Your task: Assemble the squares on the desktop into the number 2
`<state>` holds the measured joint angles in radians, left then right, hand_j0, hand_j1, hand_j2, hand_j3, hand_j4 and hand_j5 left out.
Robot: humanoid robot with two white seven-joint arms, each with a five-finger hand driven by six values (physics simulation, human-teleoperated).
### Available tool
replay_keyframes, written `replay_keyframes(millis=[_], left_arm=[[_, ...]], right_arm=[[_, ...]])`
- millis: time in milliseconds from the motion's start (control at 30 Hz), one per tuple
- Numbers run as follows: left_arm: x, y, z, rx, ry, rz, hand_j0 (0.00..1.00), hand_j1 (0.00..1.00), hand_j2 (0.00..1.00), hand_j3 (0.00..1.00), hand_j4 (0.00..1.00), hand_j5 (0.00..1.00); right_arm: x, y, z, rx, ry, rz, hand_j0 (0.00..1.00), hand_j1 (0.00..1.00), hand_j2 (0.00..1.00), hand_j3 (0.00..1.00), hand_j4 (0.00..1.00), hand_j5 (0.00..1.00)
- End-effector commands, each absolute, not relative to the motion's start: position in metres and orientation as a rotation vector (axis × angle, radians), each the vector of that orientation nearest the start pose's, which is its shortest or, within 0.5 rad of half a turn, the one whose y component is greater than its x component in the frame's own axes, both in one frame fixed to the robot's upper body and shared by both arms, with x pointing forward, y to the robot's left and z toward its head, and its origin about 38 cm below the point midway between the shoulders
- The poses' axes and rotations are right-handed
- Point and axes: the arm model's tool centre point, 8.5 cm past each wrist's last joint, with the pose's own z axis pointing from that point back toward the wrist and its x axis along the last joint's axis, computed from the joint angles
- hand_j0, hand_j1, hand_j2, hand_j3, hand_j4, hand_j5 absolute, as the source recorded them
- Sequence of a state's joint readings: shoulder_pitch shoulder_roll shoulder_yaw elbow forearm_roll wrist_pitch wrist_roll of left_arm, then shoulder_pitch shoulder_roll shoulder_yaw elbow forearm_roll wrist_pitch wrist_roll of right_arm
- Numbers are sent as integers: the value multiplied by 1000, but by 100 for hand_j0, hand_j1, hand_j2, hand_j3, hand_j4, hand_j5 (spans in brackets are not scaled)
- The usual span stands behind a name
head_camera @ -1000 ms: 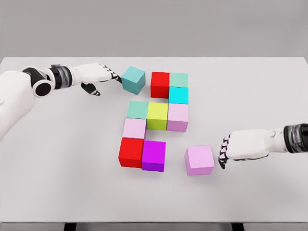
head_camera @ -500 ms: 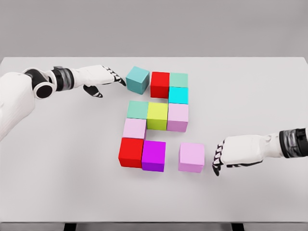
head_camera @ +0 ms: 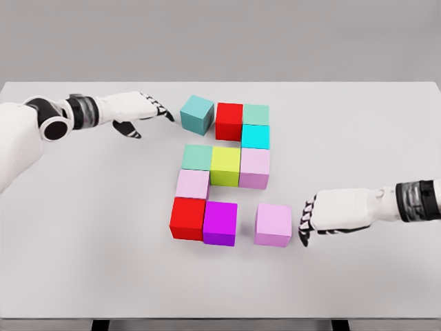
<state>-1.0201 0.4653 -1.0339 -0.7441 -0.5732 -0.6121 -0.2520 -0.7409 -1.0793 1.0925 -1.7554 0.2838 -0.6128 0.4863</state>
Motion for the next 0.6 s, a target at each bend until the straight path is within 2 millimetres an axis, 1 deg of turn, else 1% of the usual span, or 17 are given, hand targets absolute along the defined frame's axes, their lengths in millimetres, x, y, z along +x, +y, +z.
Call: replay_keyframes(millis=[0,100,200,333,533,567], left_arm=[[543,258,157,504,-1235,-2072,84,84,84,84,84,84],[546,264,158,514,-1219,-2058,84,84,84,84,84,84],[548,262,161,519,-1224,-2055,84,84,84,84,84,84],[549,250,160,505,-1240,-2067,84,84,84,84,84,84],[549,244,161,499,-1251,-2073,84,84,84,84,84,84],[548,239,159,491,-1257,-2077,84,84,84,84,84,84]], right_arm=[[342,-272,177,-1,1637,-3159,52,52,52,52,52,52],[349,-274,176,23,1656,-3166,52,52,52,52,52,52],[353,-277,173,35,1657,-3184,52,52,52,52,52,52],[362,-285,167,60,1658,-3225,52,52,52,52,52,52],[365,-280,164,45,1676,-3216,52,52,52,52,52,52],[365,-278,163,37,1674,-3214,52,52,52,52,52,52]])
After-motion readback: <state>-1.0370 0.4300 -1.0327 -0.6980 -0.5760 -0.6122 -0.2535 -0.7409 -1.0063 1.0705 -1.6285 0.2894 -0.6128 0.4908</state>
